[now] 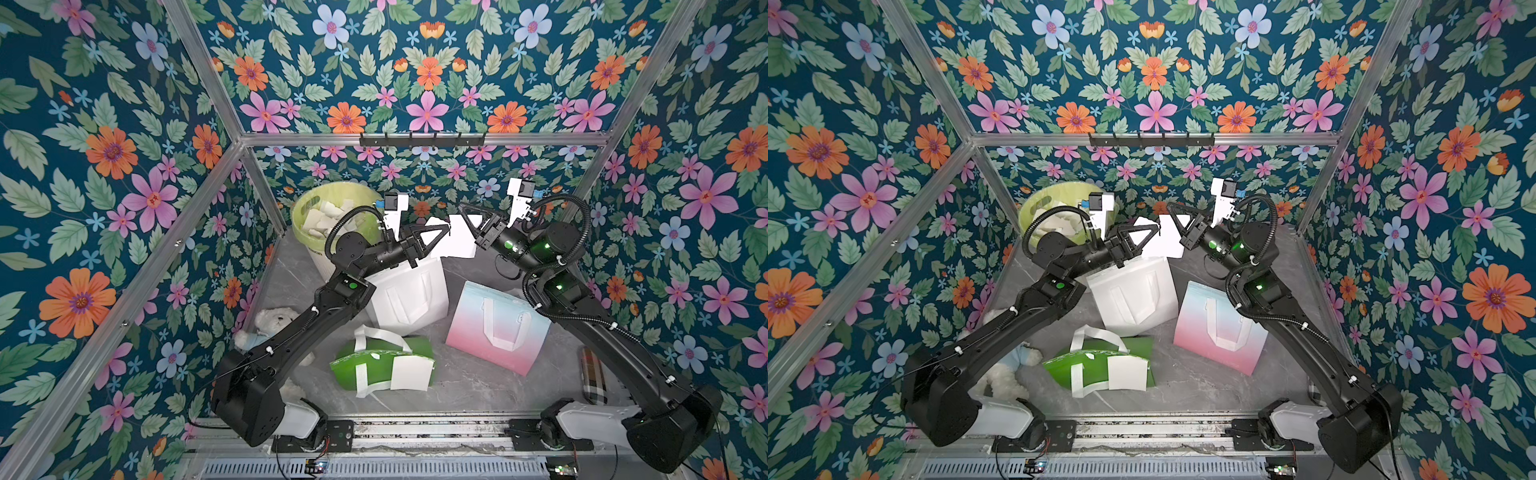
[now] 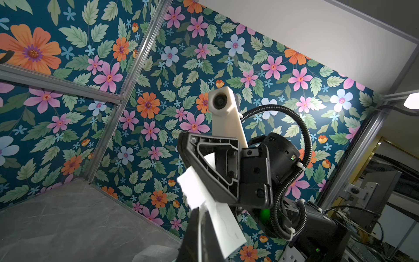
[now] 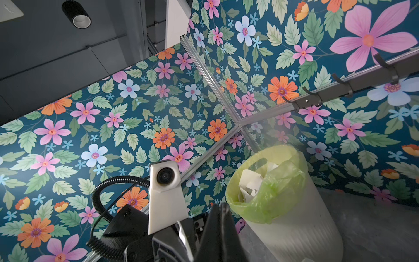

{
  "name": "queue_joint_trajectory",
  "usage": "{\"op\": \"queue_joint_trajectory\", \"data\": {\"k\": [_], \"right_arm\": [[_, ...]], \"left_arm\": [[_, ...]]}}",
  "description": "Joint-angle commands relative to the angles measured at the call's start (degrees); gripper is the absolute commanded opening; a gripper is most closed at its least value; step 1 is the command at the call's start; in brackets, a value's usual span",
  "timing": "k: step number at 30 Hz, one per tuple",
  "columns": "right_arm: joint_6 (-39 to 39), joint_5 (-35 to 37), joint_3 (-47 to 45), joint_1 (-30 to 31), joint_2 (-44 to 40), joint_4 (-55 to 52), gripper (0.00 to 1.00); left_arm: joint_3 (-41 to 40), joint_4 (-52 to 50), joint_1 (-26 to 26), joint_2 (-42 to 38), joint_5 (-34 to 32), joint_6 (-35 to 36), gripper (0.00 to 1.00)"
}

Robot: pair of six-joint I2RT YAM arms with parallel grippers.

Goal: Shred takeout receipts and throw away
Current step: Tear off the takeout receipt from the takeout bag.

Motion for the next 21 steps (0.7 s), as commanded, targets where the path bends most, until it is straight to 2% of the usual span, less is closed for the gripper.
{"op": "queue_joint_trajectory", "data": {"k": [1,13,21], "right_arm": [[0.0,0.75,0.25,-0.02,0.0,1.4,0.0],[0.88,0.53,0.26,-0.02,0.79,3.63,0.0],[1.65,1.1,0.2,-0.02,1.14,4.42,0.0]], "left_arm": [[-0.09,2.77,-0.27,-0.09,-0.54,-1.16,0.06],[-0.35,2.79,-0.55,0.25,-0.21,-1.52,0.12],[-1.01,2.51,-0.58,0.12,-0.36,-1.25,0.2]]}}
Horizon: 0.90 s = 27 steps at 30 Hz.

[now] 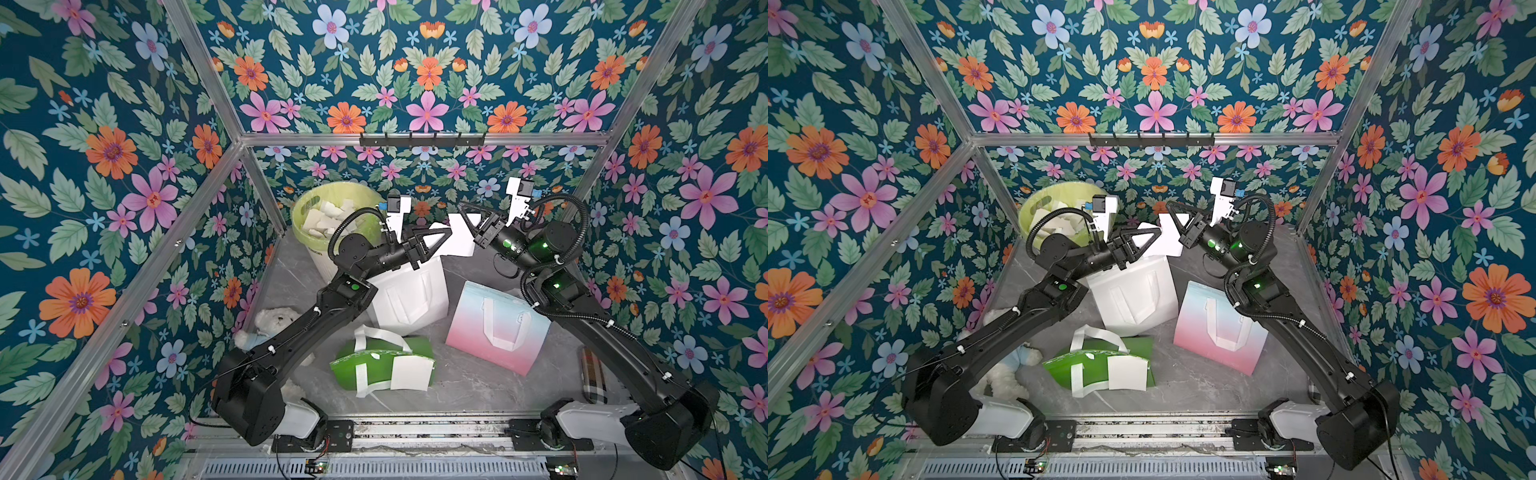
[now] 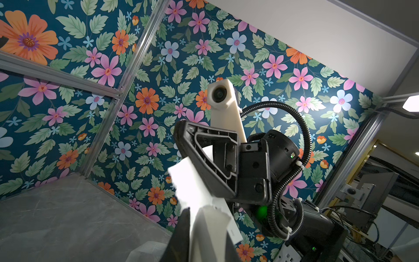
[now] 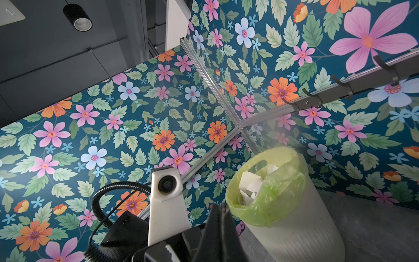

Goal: Shred takeout receipts and throw away
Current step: Tear off the takeout receipt from the takeout bag.

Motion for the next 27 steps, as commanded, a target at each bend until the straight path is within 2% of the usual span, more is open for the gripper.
{"op": "queue_joint_trajectory", "data": {"k": [1,27], "right_arm": [[1.33,0.75,0.19,0.0,0.3,2.89,0.0],[3.82,3.43,-1.06,0.0,0.8,5.49,0.0]], "left_arm": [[-0.24,2.27,0.0,-0.22,-0.22,-0.4,0.21],[-1.22,-0.1,-0.03,-0.38,-0.76,1.76,0.27]]}}
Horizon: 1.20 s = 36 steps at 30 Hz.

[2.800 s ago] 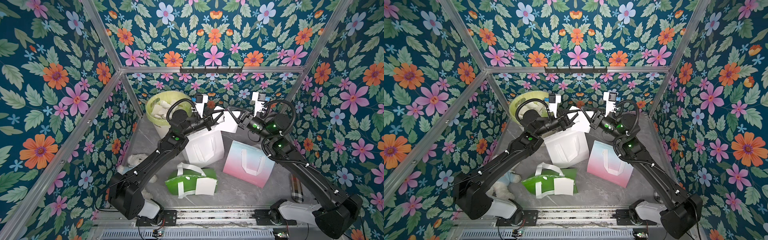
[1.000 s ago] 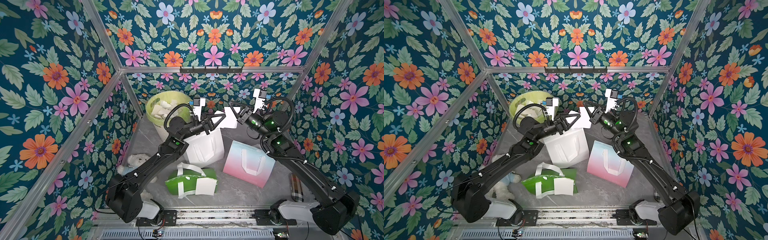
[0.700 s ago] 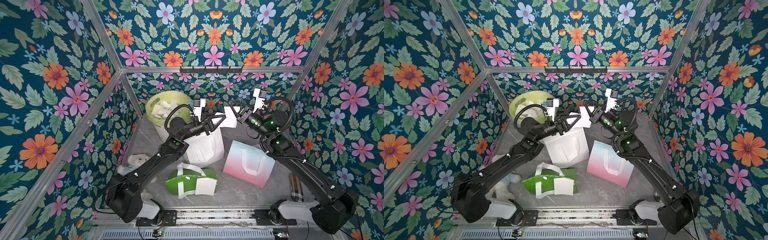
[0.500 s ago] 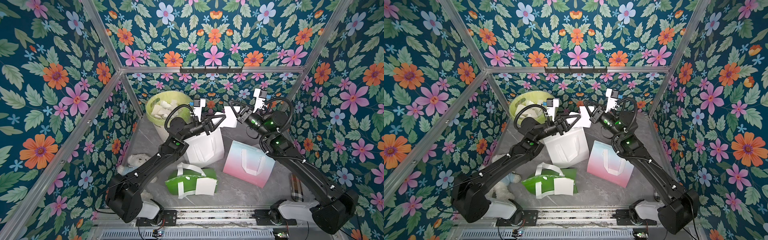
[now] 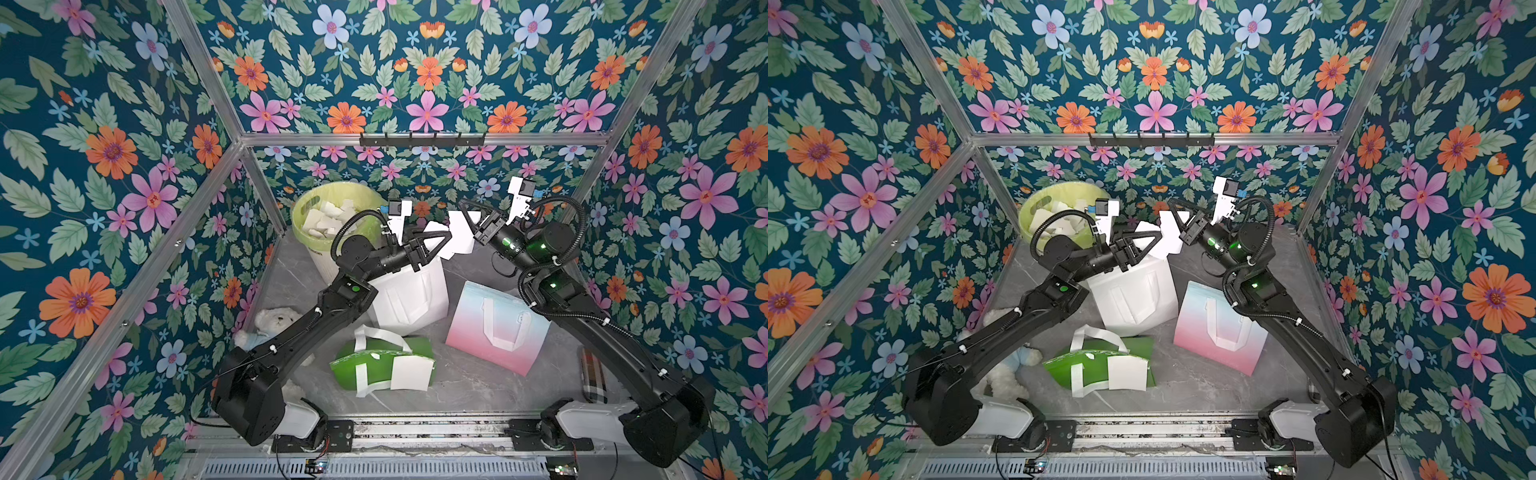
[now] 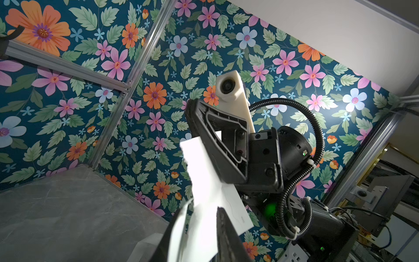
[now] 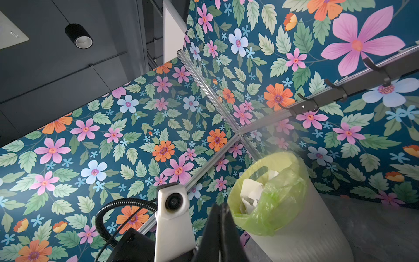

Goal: Shred takeout receipts and throw away
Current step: Tear off the takeout receipt from the takeout bag.

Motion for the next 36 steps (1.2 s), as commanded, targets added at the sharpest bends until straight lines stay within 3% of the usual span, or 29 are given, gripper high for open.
{"op": "queue_joint_trajectory", "data": {"k": [1,9,12,19,25,29,31,36], "right_arm": [[0.74,1.05,-0.23,0.0,0.07,2.77,0.0],[1.2,2.2,-0.4,-0.09,0.03,3.44,0.0],[1.14,1.94,-0.64,-0.11,0.0,3.16,0.0],[-3.43,1.47,-3.02,-0.08,-2.64,-1.1,0.0],[-12.7,5.17,-7.55,-0.08,-9.55,-8.29,0.6],[-18.43,5.44,-8.32,-1.06,-14.21,-13.89,0.9],[-20.19,3.32,-7.57,-3.01,-15.79,-17.13,0.99],[-22.43,-9.25,-2.8,-9.99,-15.01,-24.2,0.99]], "left_arm": [[0.1,1.19,-0.08,-0.28,0.32,0.46,0.26],[0.1,1.21,-0.18,0.18,0.95,0.06,0.15],[0.51,0.02,-0.15,0.19,1.04,1.14,0.0],[4.05,-14.57,-0.1,-1.8,-2.93,16.4,0.0],[8.91,-28.49,-0.1,-2.84,-4.83,31.49,0.0],[13.04,-37.78,-0.15,-2.39,-3.72,41.65,0.0],[14.73,-41.83,-0.18,-2.37,-3.9,46.16,0.0],[15.39,-46.95,-1.05,-3.48,-3.07,55.79,0.0]]}}
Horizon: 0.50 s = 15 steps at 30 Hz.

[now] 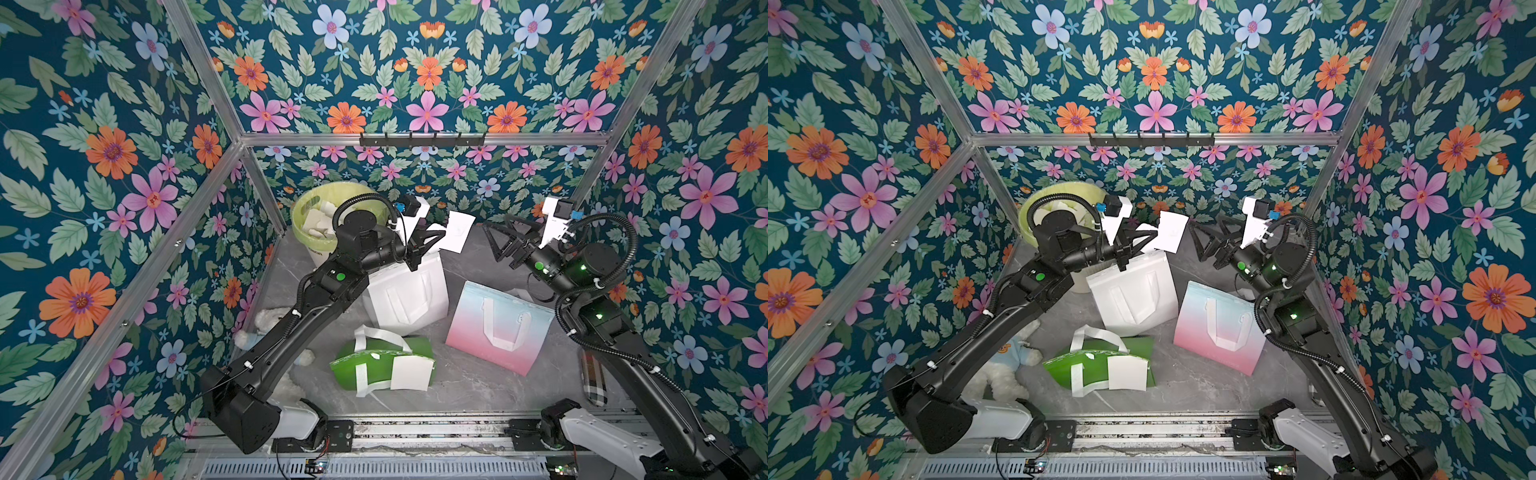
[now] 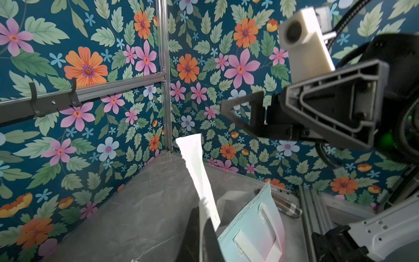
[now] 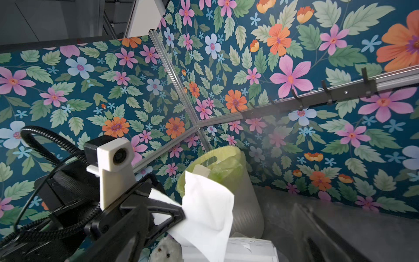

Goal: Shred takeout receipts and throw away
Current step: Tear off the takeout receipt from the takeout bag.

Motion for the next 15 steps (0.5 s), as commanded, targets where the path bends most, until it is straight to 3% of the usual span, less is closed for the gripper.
{"op": "queue_joint_trajectory", "data": {"k": [1,9,15], "right_arm": [[-3.79,-10.83,3.11,-2.43,1.46,-6.35,0.99],[-4.46,-25.53,7.66,-2.81,7.24,-5.28,0.99],[-3.52,-28.73,8.29,-2.19,9.81,-3.37,0.99]], "left_arm": [[0.48,-5.7,-1.03,-0.87,0.85,10.81,0.0],[1.69,-6.84,-2.41,-1.09,-0.51,14.2,0.0],[2.51,-7.48,-3.02,-0.53,-0.49,15.19,0.0]]}}
